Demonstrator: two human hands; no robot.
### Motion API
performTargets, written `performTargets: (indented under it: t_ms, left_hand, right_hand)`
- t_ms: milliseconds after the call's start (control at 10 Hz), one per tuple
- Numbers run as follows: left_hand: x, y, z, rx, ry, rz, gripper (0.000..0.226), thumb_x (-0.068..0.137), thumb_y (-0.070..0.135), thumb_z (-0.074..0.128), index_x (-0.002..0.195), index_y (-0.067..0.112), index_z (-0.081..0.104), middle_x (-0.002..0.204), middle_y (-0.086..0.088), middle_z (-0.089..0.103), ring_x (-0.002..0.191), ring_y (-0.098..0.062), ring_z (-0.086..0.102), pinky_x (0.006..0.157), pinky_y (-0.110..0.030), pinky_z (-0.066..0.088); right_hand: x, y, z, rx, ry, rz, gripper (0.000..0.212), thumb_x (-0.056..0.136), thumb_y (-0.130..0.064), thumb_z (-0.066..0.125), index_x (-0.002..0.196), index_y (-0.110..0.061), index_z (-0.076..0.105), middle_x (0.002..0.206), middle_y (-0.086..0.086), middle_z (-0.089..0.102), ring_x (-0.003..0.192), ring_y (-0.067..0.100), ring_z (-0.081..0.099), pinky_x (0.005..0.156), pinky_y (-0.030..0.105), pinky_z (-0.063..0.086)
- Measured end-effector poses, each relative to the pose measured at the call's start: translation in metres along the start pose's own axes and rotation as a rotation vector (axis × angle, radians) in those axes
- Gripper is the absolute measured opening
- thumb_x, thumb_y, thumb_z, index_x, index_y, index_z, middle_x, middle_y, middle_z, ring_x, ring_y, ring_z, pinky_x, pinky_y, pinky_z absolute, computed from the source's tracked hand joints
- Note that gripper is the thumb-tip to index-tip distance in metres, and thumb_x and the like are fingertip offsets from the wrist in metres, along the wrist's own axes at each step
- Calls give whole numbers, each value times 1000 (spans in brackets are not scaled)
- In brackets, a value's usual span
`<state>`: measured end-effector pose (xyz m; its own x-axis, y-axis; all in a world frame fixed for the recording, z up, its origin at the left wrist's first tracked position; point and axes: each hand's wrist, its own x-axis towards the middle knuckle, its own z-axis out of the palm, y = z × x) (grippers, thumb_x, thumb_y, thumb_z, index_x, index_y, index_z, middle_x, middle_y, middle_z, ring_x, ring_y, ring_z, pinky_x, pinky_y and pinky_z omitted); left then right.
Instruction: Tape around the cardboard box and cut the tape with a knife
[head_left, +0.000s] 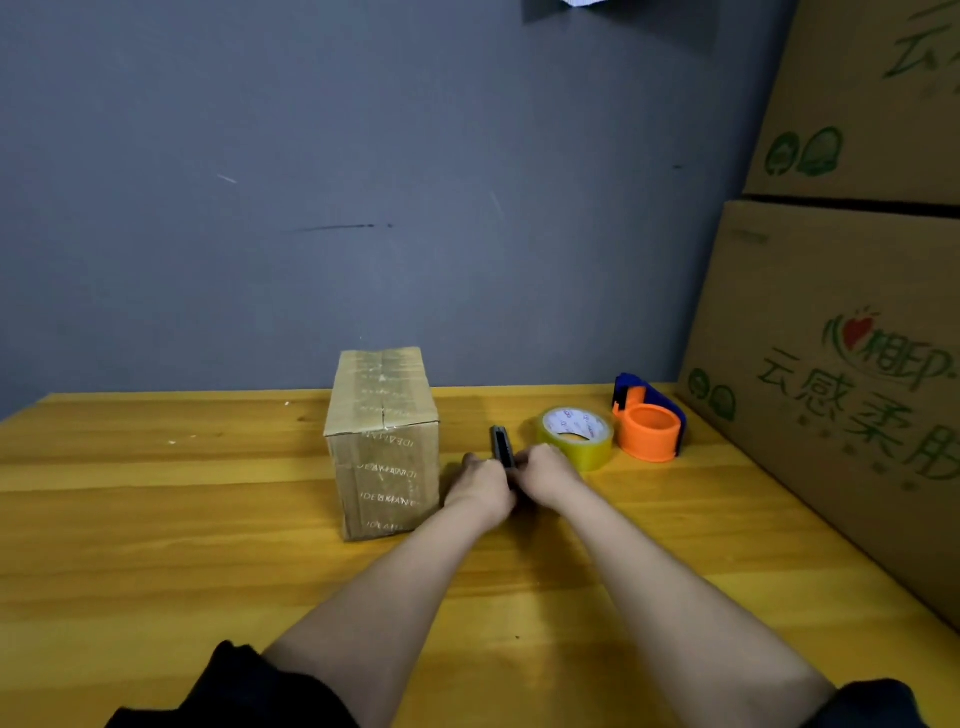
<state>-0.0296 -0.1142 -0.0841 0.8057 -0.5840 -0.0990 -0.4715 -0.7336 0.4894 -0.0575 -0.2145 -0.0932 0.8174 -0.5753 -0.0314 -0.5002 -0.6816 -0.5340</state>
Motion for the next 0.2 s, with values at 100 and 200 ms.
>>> performTargets:
  t_ms: [100,200]
  left_hand:
    - [-4,0,-6,25,-28,9,39,90,15,46,128,8,51,135,-19,40,115,-36,53,95,-36,43]
    - [-15,1,-15,29,-73,29,40,88,18,51,127,9,50,133,-19,47,117,-35,54,95,-36,44]
  right_hand:
    - [-7,-2,-11,-55,-86,-9,32,91,-27,53,102,-2,69,95,19,66,76,26,53,54,29,37]
    - [-25,-3,-24,-89,-167,18,32,93,-23,49,108,0,66,85,14,57,73,26,53,49,27,37]
